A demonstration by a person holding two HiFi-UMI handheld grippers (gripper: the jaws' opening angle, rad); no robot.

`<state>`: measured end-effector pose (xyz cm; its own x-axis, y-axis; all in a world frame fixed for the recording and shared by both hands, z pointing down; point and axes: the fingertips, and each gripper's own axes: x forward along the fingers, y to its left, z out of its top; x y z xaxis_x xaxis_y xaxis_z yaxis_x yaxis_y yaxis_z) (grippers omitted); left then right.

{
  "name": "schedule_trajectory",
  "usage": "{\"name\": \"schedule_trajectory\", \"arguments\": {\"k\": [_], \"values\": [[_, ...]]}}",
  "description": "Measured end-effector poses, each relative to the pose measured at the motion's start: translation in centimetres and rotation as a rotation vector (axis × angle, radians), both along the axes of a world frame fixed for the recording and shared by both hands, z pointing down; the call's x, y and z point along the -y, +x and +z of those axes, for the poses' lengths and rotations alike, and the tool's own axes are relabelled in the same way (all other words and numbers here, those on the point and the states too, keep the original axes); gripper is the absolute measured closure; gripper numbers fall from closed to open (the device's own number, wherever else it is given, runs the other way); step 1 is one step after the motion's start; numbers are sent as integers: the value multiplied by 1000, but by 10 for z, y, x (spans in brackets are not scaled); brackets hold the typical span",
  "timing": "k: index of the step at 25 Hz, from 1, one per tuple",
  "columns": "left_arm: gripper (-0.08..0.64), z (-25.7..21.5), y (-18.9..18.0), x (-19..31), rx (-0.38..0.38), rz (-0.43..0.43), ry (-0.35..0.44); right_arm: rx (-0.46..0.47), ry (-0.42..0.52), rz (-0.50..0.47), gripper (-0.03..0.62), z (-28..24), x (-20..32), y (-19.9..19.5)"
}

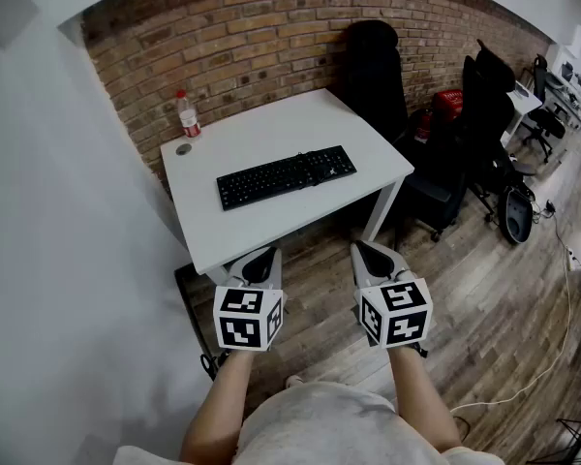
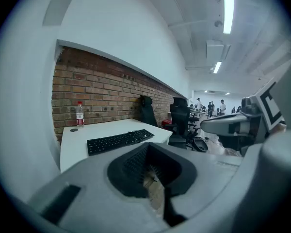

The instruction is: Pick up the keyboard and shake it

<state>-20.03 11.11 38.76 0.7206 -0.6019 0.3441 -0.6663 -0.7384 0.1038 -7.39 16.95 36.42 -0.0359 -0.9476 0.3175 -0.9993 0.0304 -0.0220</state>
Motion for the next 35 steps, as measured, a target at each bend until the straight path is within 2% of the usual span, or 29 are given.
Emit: {"name": "schedule_trajectory", "arguments": {"k": [7, 17, 35], "values": [[575, 9, -3, 14, -1, 6, -19, 5, 0, 23, 583, 8, 9, -1], [575, 24, 18, 47, 10, -5, -44, 18, -3, 32, 583, 22, 41, 27], [575, 46, 107, 153, 53, -205, -69, 48, -39, -181, 583, 48, 175, 127]]}}
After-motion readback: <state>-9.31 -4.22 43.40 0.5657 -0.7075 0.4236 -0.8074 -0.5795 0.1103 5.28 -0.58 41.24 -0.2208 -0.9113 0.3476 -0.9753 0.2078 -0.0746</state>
